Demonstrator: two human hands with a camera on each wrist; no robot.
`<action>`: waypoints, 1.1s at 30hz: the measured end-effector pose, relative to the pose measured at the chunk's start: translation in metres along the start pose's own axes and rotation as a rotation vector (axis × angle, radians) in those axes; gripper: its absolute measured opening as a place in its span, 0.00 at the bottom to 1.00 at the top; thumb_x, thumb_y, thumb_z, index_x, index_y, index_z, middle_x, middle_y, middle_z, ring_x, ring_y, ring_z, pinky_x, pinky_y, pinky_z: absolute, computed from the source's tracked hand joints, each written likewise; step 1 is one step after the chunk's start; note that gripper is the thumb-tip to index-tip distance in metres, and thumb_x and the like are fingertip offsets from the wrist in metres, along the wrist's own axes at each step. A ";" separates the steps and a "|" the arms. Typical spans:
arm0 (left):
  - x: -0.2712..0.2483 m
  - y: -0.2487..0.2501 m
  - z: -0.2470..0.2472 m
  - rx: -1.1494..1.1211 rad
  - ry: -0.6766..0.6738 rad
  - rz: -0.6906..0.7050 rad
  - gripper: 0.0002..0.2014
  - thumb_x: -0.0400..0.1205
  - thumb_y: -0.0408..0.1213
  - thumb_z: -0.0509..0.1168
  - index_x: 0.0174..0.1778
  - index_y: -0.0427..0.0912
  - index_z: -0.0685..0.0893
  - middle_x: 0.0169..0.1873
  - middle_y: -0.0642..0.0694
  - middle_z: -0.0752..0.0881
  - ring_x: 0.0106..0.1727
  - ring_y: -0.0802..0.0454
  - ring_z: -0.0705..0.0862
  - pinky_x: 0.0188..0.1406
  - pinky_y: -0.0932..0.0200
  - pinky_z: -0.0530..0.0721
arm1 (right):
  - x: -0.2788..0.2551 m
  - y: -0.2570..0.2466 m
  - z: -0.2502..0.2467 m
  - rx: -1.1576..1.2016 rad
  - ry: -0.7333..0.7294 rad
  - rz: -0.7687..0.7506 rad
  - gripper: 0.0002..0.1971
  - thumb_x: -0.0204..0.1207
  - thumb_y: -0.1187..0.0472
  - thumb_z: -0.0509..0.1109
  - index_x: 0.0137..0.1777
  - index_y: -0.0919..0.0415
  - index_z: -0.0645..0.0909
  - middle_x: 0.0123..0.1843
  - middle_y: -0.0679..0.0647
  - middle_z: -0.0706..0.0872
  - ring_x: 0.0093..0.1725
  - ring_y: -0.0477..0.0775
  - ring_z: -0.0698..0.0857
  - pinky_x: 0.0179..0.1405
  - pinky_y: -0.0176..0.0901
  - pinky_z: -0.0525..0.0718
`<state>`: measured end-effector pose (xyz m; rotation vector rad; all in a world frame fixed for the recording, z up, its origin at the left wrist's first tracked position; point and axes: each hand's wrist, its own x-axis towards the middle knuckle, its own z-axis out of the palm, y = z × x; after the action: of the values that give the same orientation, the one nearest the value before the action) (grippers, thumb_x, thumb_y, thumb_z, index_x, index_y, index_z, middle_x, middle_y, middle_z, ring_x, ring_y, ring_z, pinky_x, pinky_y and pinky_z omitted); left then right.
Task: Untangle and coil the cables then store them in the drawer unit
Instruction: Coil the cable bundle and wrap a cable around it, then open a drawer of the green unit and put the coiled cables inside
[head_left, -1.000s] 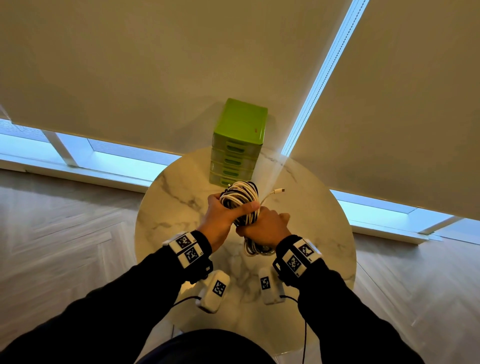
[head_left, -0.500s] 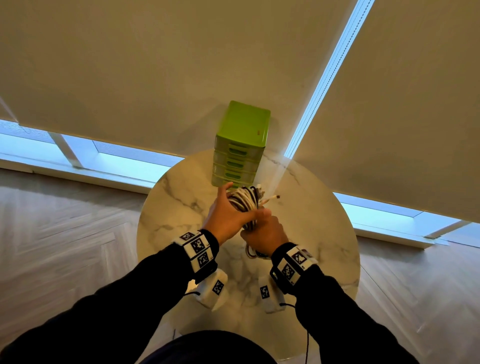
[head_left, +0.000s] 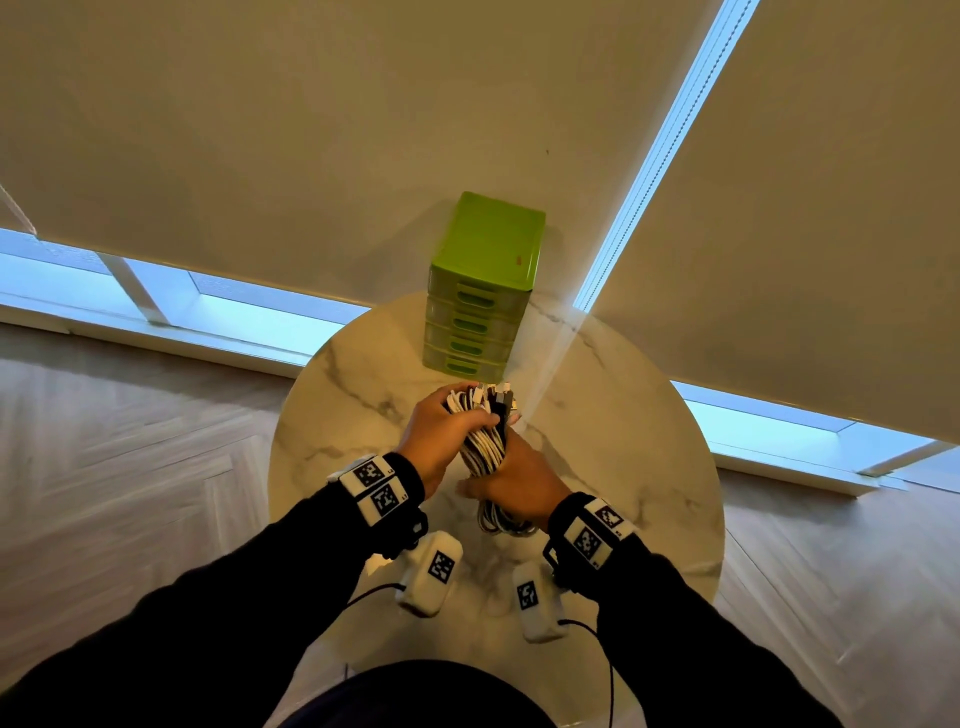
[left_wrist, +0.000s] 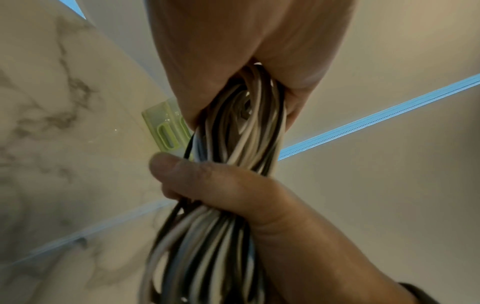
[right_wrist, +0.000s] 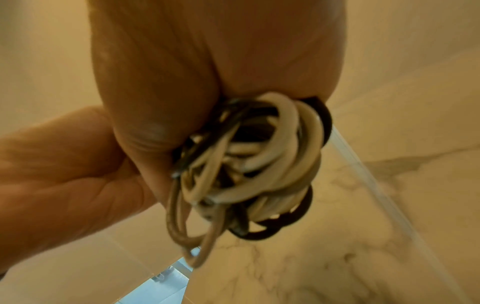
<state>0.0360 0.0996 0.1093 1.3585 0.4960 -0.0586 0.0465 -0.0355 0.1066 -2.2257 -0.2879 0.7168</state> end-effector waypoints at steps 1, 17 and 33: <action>0.001 0.000 0.000 0.020 -0.025 0.002 0.28 0.64 0.46 0.84 0.60 0.52 0.88 0.54 0.51 0.92 0.59 0.50 0.90 0.64 0.44 0.87 | 0.003 0.002 0.000 0.022 -0.004 -0.003 0.42 0.58 0.50 0.81 0.75 0.41 0.71 0.67 0.46 0.85 0.64 0.51 0.84 0.65 0.55 0.83; 0.085 -0.029 -0.023 0.035 -0.065 -0.079 0.11 0.90 0.42 0.60 0.63 0.44 0.84 0.63 0.46 0.89 0.63 0.50 0.88 0.69 0.52 0.84 | 0.067 0.044 -0.034 0.468 0.192 0.139 0.14 0.67 0.70 0.80 0.51 0.56 0.86 0.45 0.50 0.90 0.44 0.47 0.88 0.44 0.42 0.82; 0.216 -0.064 0.017 -0.483 0.148 -0.347 0.09 0.91 0.42 0.57 0.53 0.43 0.82 0.45 0.44 0.88 0.49 0.49 0.88 0.52 0.56 0.84 | 0.104 0.091 -0.044 0.495 0.115 0.085 0.20 0.69 0.75 0.79 0.50 0.47 0.84 0.47 0.43 0.90 0.42 0.33 0.87 0.37 0.24 0.83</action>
<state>0.2141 0.1219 -0.0280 0.7983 0.8100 -0.1149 0.1549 -0.0807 0.0223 -1.8030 0.0429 0.6221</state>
